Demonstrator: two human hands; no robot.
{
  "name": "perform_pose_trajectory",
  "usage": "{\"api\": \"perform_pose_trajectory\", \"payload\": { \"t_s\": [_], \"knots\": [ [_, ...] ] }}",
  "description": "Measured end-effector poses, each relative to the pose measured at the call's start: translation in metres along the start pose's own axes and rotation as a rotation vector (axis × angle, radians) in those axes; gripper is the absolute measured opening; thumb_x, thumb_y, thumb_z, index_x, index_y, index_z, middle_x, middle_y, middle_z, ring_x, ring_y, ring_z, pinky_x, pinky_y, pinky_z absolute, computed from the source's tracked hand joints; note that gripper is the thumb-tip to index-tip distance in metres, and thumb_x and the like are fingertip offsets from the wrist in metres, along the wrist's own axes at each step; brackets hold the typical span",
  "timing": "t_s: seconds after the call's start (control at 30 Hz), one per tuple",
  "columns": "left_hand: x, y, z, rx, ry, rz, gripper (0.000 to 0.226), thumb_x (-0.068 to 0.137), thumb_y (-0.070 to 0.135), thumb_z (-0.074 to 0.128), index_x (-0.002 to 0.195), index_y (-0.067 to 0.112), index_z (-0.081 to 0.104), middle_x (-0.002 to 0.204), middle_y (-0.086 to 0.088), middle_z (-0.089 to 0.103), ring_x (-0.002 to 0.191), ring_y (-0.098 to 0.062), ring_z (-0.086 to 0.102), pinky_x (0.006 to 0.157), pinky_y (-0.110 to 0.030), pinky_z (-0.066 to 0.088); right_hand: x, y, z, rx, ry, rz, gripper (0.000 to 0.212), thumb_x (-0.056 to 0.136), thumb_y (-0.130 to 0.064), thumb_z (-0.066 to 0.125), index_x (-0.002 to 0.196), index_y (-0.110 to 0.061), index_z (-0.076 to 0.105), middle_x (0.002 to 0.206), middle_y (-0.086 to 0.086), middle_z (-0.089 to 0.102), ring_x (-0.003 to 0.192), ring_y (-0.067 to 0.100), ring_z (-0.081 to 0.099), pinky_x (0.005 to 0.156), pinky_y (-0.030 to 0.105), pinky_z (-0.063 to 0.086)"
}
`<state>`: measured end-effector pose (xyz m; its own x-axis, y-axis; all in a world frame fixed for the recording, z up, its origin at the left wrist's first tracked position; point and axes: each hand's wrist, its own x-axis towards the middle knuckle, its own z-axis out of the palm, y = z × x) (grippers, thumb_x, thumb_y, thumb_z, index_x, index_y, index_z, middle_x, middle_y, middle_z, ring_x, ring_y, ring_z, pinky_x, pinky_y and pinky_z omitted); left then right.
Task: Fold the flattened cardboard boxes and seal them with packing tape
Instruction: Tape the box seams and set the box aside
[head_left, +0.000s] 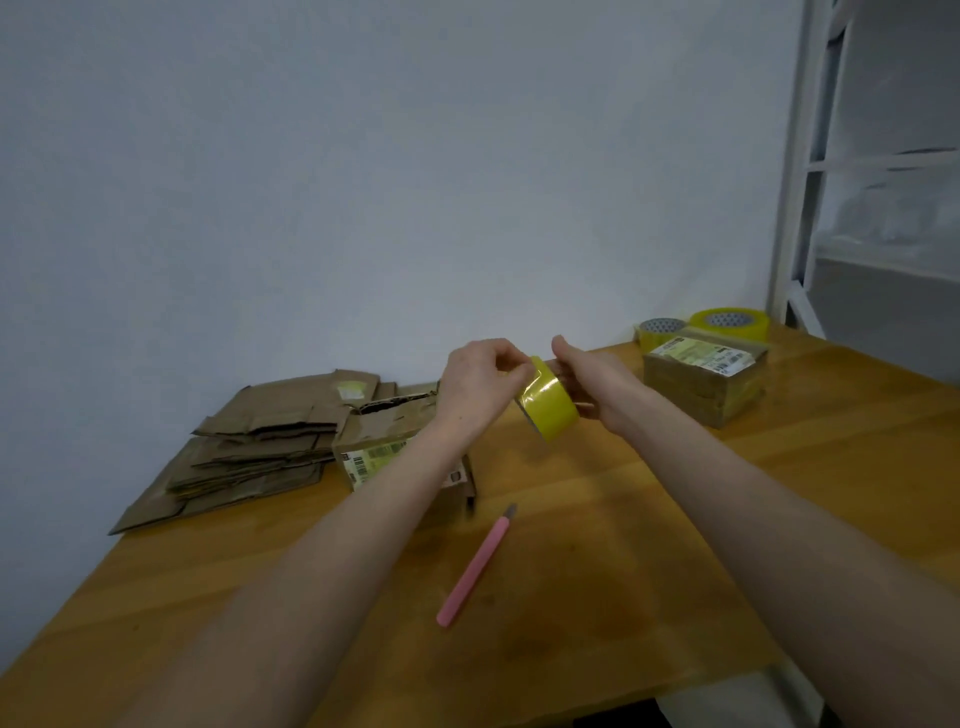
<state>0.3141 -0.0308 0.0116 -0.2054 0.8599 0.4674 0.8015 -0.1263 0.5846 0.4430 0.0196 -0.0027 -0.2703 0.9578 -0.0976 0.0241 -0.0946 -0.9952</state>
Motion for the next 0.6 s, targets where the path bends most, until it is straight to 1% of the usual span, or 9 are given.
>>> {"api": "perform_pose_trajectory", "payload": {
  "t_s": [0.07,0.1,0.17,0.2,0.27,0.33,0.4,0.47,0.6],
  "knots": [
    [0.007,-0.006,-0.014,-0.07,0.079,-0.084,0.005,0.082,0.021,0.067,0.077,0.021,0.07,0.077,0.009,0.068,0.081,-0.012,0.065,0.081,-0.034,0.054,0.001,-0.006,0.007,-0.033,-0.063,-0.085,0.044,0.091,-0.053,0.052,0.095,-0.013,0.07,0.084,0.0,0.067,0.075,0.013,0.06,0.068,0.026,0.045],
    [0.011,-0.009,-0.021,-0.129,0.109,-0.134,0.007,0.082,0.021,0.068,0.076,0.02,0.069,0.077,0.006,0.068,0.079,-0.015,0.067,0.078,-0.036,0.056,0.001,-0.008,0.011,-0.082,-0.086,-0.15,0.043,0.087,-0.054,0.057,0.101,-0.015,0.068,0.093,-0.001,0.067,0.081,0.011,0.061,0.069,0.024,0.046],
    [0.018,-0.017,-0.037,-0.255,0.155,-0.238,0.011,0.082,0.019,0.069,0.072,0.018,0.067,0.075,0.001,0.069,0.072,-0.022,0.07,0.071,-0.041,0.059,0.001,-0.012,0.021,-0.231,-0.149,-0.284,0.041,0.079,-0.047,0.07,0.108,-0.018,0.064,0.102,-0.003,0.065,0.088,0.008,0.06,0.07,0.021,0.047],
    [0.02,-0.022,-0.044,-0.302,0.176,-0.286,0.013,0.082,0.017,0.07,0.07,0.017,0.066,0.074,-0.001,0.069,0.069,-0.024,0.07,0.068,-0.042,0.06,0.001,-0.014,0.026,-0.294,-0.176,-0.326,0.046,0.075,-0.043,0.076,0.112,-0.019,0.062,0.105,-0.003,0.065,0.091,0.008,0.061,0.073,0.022,0.05],
    [0.024,-0.031,-0.056,-0.406,0.213,-0.365,0.014,0.082,0.013,0.071,0.069,0.012,0.064,0.075,-0.007,0.068,0.065,-0.023,0.069,0.064,-0.037,0.06,0.004,-0.018,0.035,-0.381,-0.21,-0.383,0.059,0.068,-0.037,0.083,0.119,-0.02,0.058,0.11,-0.002,0.063,0.098,0.013,0.061,0.083,0.029,0.052],
    [0.027,-0.036,-0.068,-0.524,0.228,-0.41,0.013,0.083,0.009,0.071,0.073,0.006,0.063,0.076,-0.012,0.065,0.062,-0.02,0.065,0.056,-0.029,0.057,0.005,-0.023,0.044,-0.47,-0.215,-0.451,0.062,0.065,-0.034,0.085,0.119,-0.021,0.055,0.112,-0.001,0.061,0.102,0.015,0.059,0.088,0.036,0.052],
    [0.028,-0.038,-0.08,-0.628,0.217,-0.442,0.011,0.084,0.008,0.07,0.078,0.003,0.062,0.073,-0.011,0.063,0.06,-0.018,0.064,0.05,-0.022,0.053,0.007,-0.03,0.05,-0.474,-0.195,-0.524,0.052,0.069,-0.027,0.082,0.114,-0.021,0.056,0.108,0.001,0.061,0.099,0.018,0.06,0.086,0.038,0.053],
    [0.027,-0.041,-0.091,-0.702,0.205,-0.474,0.012,0.084,0.01,0.071,0.08,0.003,0.062,0.073,-0.009,0.063,0.057,-0.015,0.063,0.048,-0.02,0.052,0.008,-0.038,0.054,-0.402,-0.162,-0.557,0.042,0.073,-0.023,0.078,0.11,-0.018,0.058,0.103,0.002,0.063,0.096,0.019,0.062,0.082,0.036,0.053],
    [0.024,-0.05,-0.105,-0.789,0.22,-0.52,0.014,0.085,0.012,0.071,0.081,0.003,0.061,0.074,-0.008,0.063,0.057,-0.012,0.063,0.049,-0.018,0.053,0.011,-0.057,0.063,-0.401,-0.15,-0.599,0.038,0.071,-0.033,0.079,0.103,-0.019,0.063,0.096,-0.002,0.064,0.09,0.016,0.062,0.073,0.031,0.05]
  ]
}}
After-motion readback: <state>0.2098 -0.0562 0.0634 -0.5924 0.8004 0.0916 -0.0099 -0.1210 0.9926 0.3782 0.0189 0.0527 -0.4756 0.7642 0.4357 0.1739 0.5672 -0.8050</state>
